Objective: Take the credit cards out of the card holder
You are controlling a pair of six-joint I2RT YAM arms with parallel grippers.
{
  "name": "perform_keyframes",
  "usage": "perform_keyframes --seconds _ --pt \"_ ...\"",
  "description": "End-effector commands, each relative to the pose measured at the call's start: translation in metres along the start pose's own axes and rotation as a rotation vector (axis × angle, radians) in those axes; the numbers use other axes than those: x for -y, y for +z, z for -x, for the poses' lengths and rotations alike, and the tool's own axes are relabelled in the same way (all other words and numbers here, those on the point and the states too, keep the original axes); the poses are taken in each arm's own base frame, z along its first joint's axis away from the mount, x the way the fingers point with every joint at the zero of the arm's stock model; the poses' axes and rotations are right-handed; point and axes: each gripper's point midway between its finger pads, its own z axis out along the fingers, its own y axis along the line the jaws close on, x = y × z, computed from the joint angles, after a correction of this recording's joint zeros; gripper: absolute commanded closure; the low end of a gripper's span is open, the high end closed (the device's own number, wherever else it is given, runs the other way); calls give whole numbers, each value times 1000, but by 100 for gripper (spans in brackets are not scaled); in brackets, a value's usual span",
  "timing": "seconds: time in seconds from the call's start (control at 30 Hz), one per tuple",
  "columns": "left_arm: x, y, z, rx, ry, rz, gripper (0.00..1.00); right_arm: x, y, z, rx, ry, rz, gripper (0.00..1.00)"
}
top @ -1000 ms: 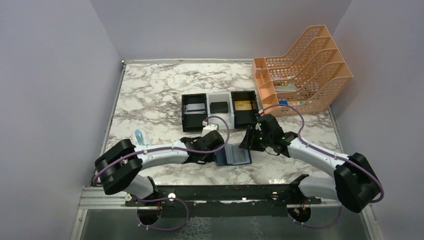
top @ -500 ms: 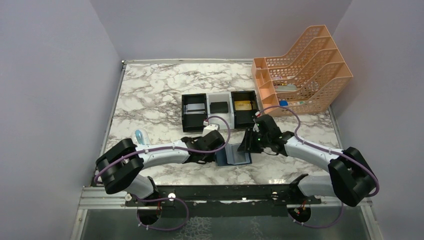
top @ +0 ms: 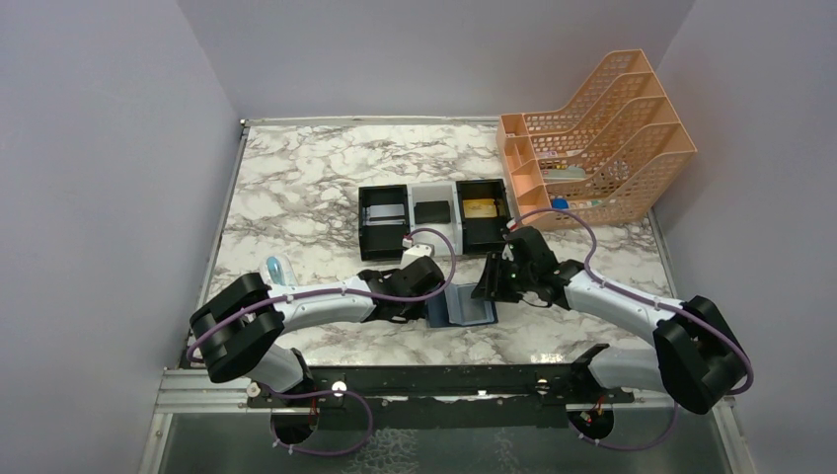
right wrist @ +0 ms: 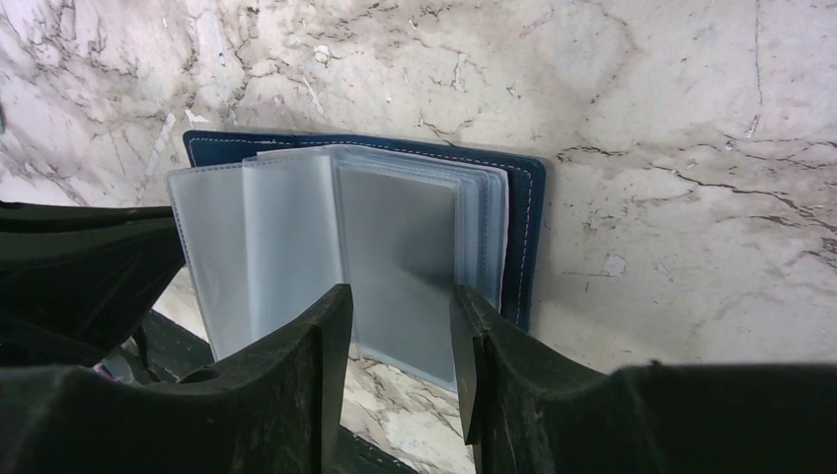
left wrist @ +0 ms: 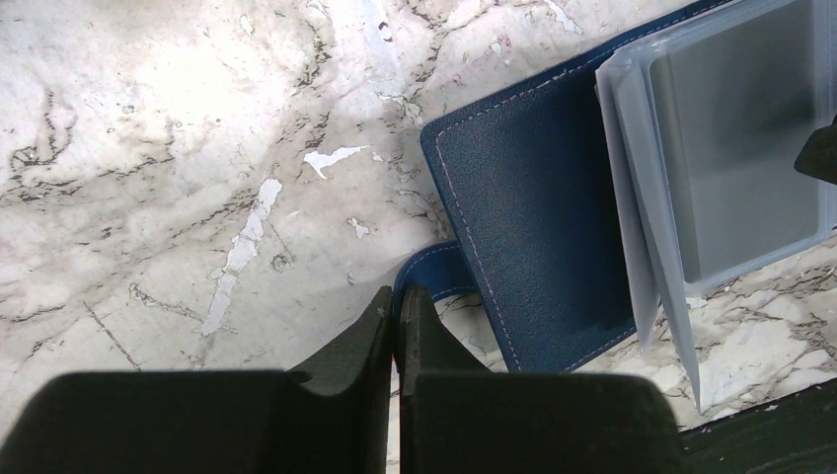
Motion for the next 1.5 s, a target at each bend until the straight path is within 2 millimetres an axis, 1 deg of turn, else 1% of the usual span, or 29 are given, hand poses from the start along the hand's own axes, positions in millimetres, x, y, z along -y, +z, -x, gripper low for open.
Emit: perform_keyframes --seconds 0.0,0.2,0.37,0.43,0.57,0.77,0.87,0.93,0.97,1.03,1.17,1.27,1.37,1.47 --pt "7 -2 3 4 11 -22 100 4 -1 3 11 -13 -23 58" --pt "7 -1 3 2 14 -22 100 2 6 -4 -22 -11 4 58" --pt "8 0 2 -5 16 -23 100 7 14 -10 -56 -5 -13 58" --pt "8 1 2 -9 19 -22 100 5 15 -10 -63 -5 0 57" --pt "8 3 0 -18 24 -19 100 -14 14 -10 -79 4 101 57" --pt "8 3 -1 -20 23 -19 100 -48 7 0 -61 19 249 56" --pt "8 3 -1 -20 23 -20 100 -60 4 0 -73 28 311 56" --pt "7 3 -1 -18 23 -19 100 -62 3 1 -71 35 323 57" --pt "7 3 -1 -18 23 -18 100 -62 3 3 -64 34 317 57" --pt "7 2 -1 -17 22 -17 100 -52 4 7 -39 30 252 57" --pt "6 3 -1 -15 22 -15 100 -19 -1 16 27 13 52 55" --pt "6 3 0 -13 25 -16 100 -3 -7 17 56 -5 -31 54" --pt "7 3 0 -14 25 -16 100 3 -8 13 42 -18 -53 54" --pt "7 3 -1 -17 28 -16 100 1 -4 5 10 -20 -25 54"
